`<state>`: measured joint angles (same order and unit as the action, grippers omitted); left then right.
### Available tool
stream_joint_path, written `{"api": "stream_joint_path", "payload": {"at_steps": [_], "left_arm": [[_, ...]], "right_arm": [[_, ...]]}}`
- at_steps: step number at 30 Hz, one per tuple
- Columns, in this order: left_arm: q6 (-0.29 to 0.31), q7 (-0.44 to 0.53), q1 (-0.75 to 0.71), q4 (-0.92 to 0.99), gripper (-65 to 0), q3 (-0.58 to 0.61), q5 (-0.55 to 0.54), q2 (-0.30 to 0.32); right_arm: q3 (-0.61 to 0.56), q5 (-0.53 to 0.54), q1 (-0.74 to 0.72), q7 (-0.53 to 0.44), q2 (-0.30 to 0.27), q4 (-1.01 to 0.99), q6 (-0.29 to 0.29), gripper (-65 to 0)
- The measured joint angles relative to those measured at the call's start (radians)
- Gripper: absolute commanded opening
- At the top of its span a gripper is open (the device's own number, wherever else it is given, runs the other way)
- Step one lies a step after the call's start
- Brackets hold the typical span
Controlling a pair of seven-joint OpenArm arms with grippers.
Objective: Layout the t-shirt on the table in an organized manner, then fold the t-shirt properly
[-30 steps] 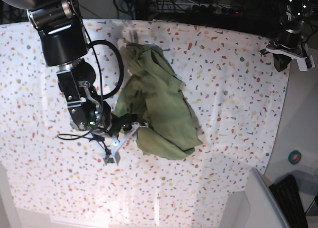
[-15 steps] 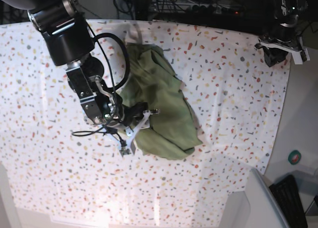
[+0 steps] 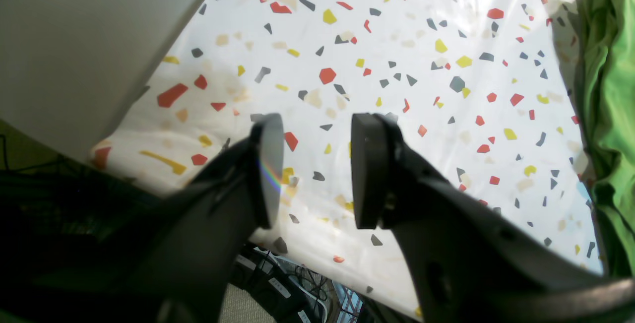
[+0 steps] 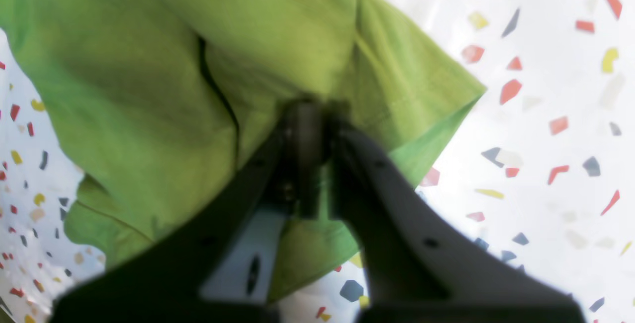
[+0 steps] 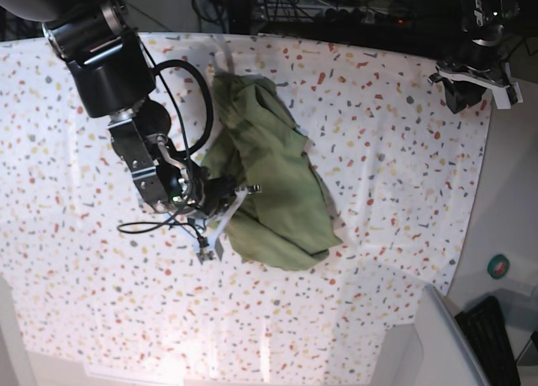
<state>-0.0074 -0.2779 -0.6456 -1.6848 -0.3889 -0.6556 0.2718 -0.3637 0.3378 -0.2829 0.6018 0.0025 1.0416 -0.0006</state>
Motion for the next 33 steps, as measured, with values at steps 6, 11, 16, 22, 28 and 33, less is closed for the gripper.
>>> {"api": "stream_joint_path", "payload": {"at_steps": [6, 11, 16, 22, 28, 33], "left_arm": [[0.000, 0.000, 0.006, 0.005, -42.8, -0.007, 0.003, 0.000], [0.000, -0.003, 0.008, 0.005, -42.6, -0.008, 0.004, 0.000], [0.000, -0.001, 0.009, 0.005, -42.0, -0.003, 0.003, 0.002], [0.000, -0.001, 0.009, 0.006, -42.0, -0.002, 0.003, 0.003], [0.000, 0.000, 0.010, 0.006, -42.0, -0.010, 0.003, 0.011], [0.000, 0.000, 0.010, 0.006, -42.0, -0.010, 0.003, 0.011]], "right_arm": [[0.002, -0.003, 0.020, 0.016, -0.007, 0.072, -0.001, -65.0], [0.001, 0.001, 0.076, 0.115, -0.028, 0.282, 0.000, -65.0], [0.055, -0.001, 0.063, 0.201, -0.032, 0.422, 0.000, -65.0], [0.087, -0.005, 0.017, 0.256, -0.038, 0.543, -0.003, -65.0], [0.089, -0.005, -0.086, 0.258, -0.043, 0.645, -0.003, -65.0], [0.087, -0.003, 0.035, 0.343, -0.071, 0.837, -0.002, -65.0]]}}
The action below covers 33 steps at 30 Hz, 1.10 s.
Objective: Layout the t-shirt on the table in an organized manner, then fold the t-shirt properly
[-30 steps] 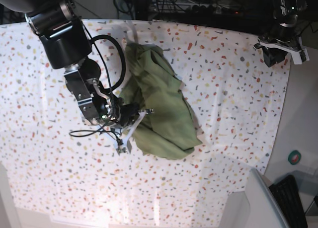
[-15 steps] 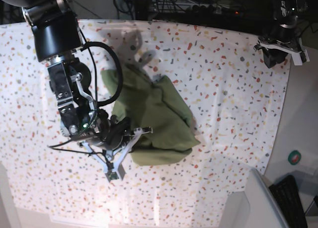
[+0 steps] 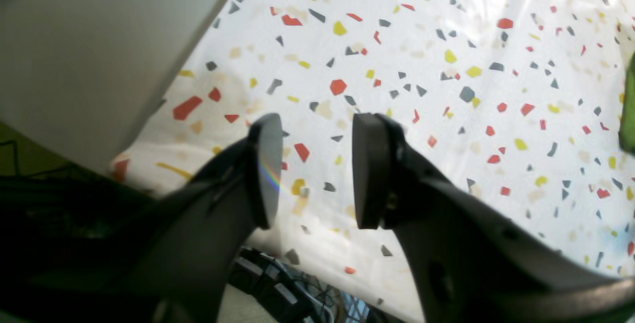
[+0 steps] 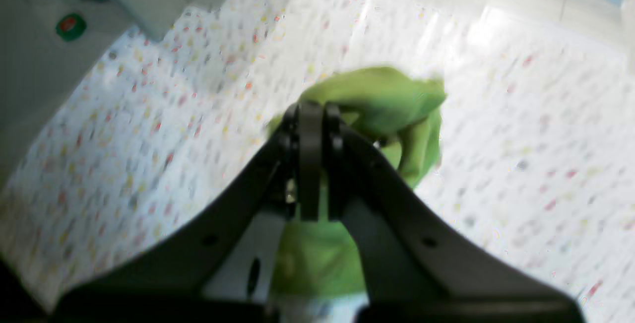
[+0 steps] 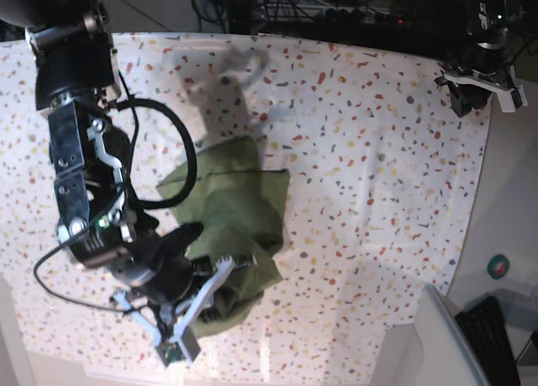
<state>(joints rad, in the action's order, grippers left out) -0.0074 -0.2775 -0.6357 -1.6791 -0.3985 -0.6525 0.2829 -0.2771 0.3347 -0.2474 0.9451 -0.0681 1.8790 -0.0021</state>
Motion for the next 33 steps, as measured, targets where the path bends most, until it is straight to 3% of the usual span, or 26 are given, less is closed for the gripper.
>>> {"api": "stream_joint_path", "payload": {"at_steps": [3, 7, 10, 14, 18, 22, 28, 33], "left_arm": [[0.000, -0.003, -0.002, 0.000, -41.8, 0.000, 0.000, 0.001], [-0.004, -0.014, 0.001, 0.001, -41.8, 0.043, 0.003, 0.040], [-0.010, -0.127, 0.069, 0.004, -41.8, 0.126, 0.006, 0.063], [-0.009, -0.136, 0.224, 0.037, -42.6, 0.260, 0.008, 0.039], [-0.013, -0.148, 0.443, 0.186, -46.2, 0.525, 0.081, -0.016], [-0.003, -0.135, 0.632, 0.340, -64.7, 0.743, 0.128, -0.132], [-0.015, -0.150, 0.746, 0.559, -65.0, 0.879, 0.131, -0.245], [0.008, -0.095, 0.883, 0.827, -65.0, 0.946, 0.122, -0.328]], "right_arm": [[-0.010, 0.015, 0.188, 0.022, -0.041, -0.011, 0.012, -65.0], [0.007, -0.003, 0.381, -0.145, -0.153, -0.063, 0.000, -65.0], [0.009, -0.005, 0.443, -0.266, -0.193, -0.082, -0.002, -65.0], [0.005, 0.002, 0.438, -0.277, -0.198, -0.056, 0.002, -65.0], [0.004, 0.004, 0.370, -0.280, -0.198, -0.055, 0.002, -65.0], [0.003, 0.003, 0.300, -0.272, -0.198, -0.056, 0.002, -65.0], [-0.002, -0.002, 0.183, -0.282, -0.217, -0.112, 0.002, -65.0], [-0.002, 0.002, 0.181, -0.272, -0.214, -0.114, 0.002, -65.0]]}}
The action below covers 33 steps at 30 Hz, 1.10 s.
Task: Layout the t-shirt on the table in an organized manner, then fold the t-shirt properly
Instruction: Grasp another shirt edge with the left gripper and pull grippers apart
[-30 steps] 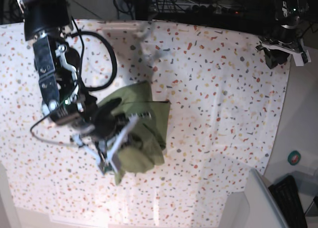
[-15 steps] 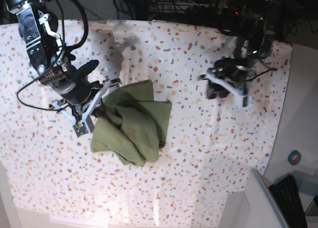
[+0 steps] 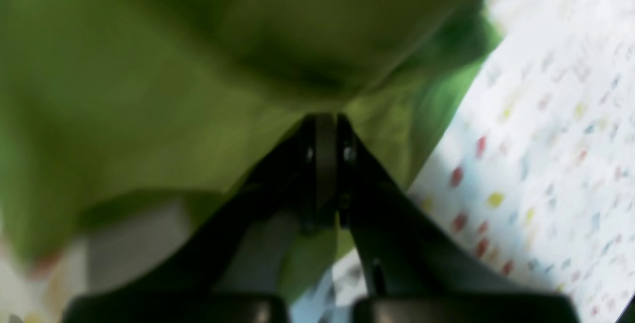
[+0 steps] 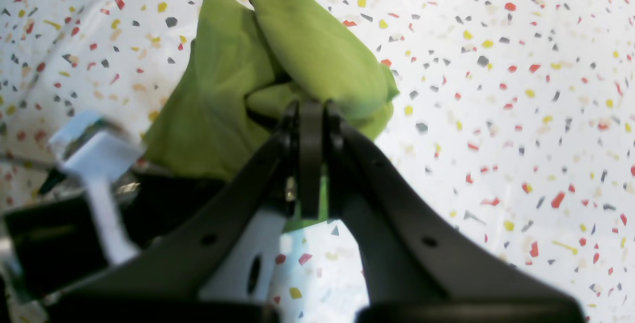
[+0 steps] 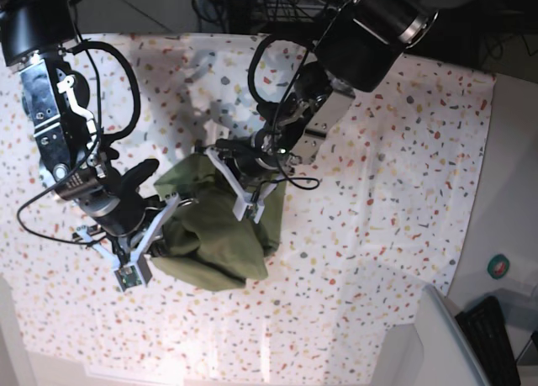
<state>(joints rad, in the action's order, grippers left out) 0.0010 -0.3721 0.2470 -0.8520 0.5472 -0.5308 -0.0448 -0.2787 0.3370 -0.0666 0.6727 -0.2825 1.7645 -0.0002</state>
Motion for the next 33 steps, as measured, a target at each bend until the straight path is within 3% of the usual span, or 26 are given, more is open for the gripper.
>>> {"api": "stream_joint_path", "payload": {"at_steps": [4, 7, 8, 11, 15, 18, 20, 21, 23, 24, 30, 33], "left_arm": [[0.008, 0.026, -0.018, -0.016, -65.0, 0.030, -0.002, 0.029], [0.043, 0.071, -0.122, -0.141, -65.0, 0.028, -0.043, 0.154], [0.028, 0.080, -0.149, -0.182, -65.0, 0.021, -0.051, 0.190], [-0.095, 0.073, -0.215, -0.283, -65.0, -0.034, -0.035, 0.269], [-0.111, 0.073, -0.313, -0.365, -65.0, -0.166, -0.019, 0.367], [-0.139, 0.039, -0.351, -0.398, -65.0, -0.265, -0.010, 0.385], [-0.151, -0.008, -0.376, -0.438, -65.0, -0.311, -0.008, 0.385], [-0.153, -0.019, -0.397, -0.459, -65.0, -0.334, -0.008, 0.389], [-0.163, -0.048, -0.431, -0.502, -65.0, -0.373, -0.003, 0.397], [-0.163, -0.062, -0.435, -0.515, -65.0, -0.388, -0.001, 0.396], [-0.174, -0.050, -0.421, -0.621, -65.0, -0.418, 0.003, 0.398], [-0.162, -0.049, -0.456, -0.695, -65.0, -0.411, -0.001, 0.386]], "right_arm": [[0.000, 0.000, -0.061, -0.006, -0.003, -0.081, 0.003, -65.0], [0.004, 0.003, -0.135, -0.017, -0.014, -0.203, 0.010, -65.0], [0.004, 0.002, -0.159, -0.016, -0.017, -0.254, 0.010, -65.0], [0.004, 0.002, -0.233, -0.012, -0.017, -0.399, 0.008, -65.0], [0.010, -0.006, -0.323, -0.032, 0.009, -0.589, 0.000, -65.0], [0.005, 0.008, -0.385, -0.148, 0.059, -0.771, 0.009, -65.0], [-0.003, 0.003, -0.413, -0.147, 0.067, -0.853, 0.008, -65.0], [-0.003, -0.001, -0.418, -0.111, 0.064, -0.868, 0.006, -55.4], [-0.002, -0.010, -0.414, -0.032, 0.056, -0.839, -0.004, -38.1], [0.004, -0.010, -0.395, -0.023, 0.054, -0.785, -0.009, -34.4], [-0.002, 0.000, -0.151, -0.031, -0.031, -0.221, 0.002, -33.8], [-0.003, -0.003, 0.019, 0.040, -0.061, -0.049, -0.001, -33.8]]}}
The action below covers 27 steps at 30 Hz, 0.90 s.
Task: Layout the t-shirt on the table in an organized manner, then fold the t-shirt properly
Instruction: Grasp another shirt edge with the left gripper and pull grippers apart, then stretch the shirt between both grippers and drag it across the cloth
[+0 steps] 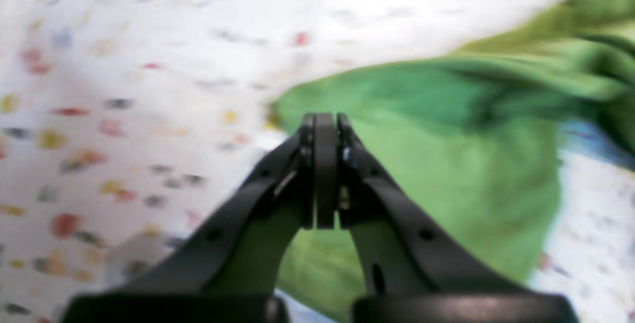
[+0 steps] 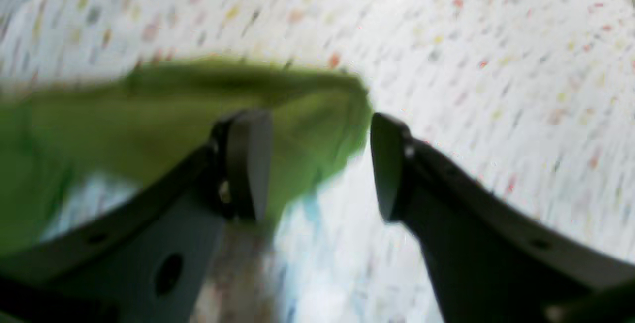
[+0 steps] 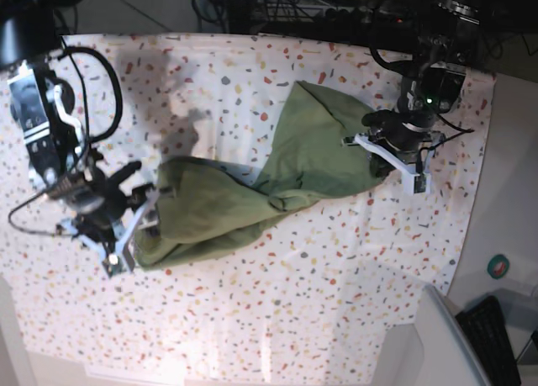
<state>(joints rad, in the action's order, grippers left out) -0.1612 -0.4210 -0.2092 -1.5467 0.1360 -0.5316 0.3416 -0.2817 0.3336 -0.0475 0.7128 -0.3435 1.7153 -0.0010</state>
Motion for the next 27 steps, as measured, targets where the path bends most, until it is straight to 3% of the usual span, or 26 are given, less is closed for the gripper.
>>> {"api": "stream_joint_path", "payload": {"at_steps": [5, 9, 13, 17, 23, 25, 27], "left_arm": [[-0.009, 0.003, -0.003, 0.029, -65.0, 0.039, 0.006, -0.023], [0.000, -0.008, 0.013, 0.127, -65.0, 0.093, 0.005, -0.035], [0.000, 0.006, 0.041, 0.180, -65.0, 0.123, 0.005, -0.027], [0.001, 0.022, 0.037, 0.187, -65.0, 0.122, 0.005, -0.020], [0.024, 0.053, 0.050, 0.233, -65.0, 0.121, -0.003, 0.003], [0.023, 0.050, 0.054, 0.233, -65.0, 0.121, -0.003, 0.020], [0.011, 0.047, 0.056, 0.234, -65.0, 0.120, 0.001, 0.028]], "right_arm": [[-0.003, 0.003, 0.151, 0.002, 0.034, 0.041, 0.002, -34.1], [-0.018, 0.003, 0.175, -0.092, 0.086, -0.066, 0.001, -34.2], [-0.125, 0.004, 0.128, -0.190, 0.084, -0.257, 0.002, -34.2], [-0.141, 0.001, 0.061, -0.282, 0.087, -0.402, -0.007, -34.2], [-0.147, 0.005, 0.012, -0.315, 0.089, -0.494, -0.001, -34.7], [-0.148, 0.000, -0.016, -0.342, 0.092, -0.541, -0.002, -39.0], [-0.146, 0.000, -0.018, -0.365, 0.087, -0.541, -0.003, -51.3]]}}
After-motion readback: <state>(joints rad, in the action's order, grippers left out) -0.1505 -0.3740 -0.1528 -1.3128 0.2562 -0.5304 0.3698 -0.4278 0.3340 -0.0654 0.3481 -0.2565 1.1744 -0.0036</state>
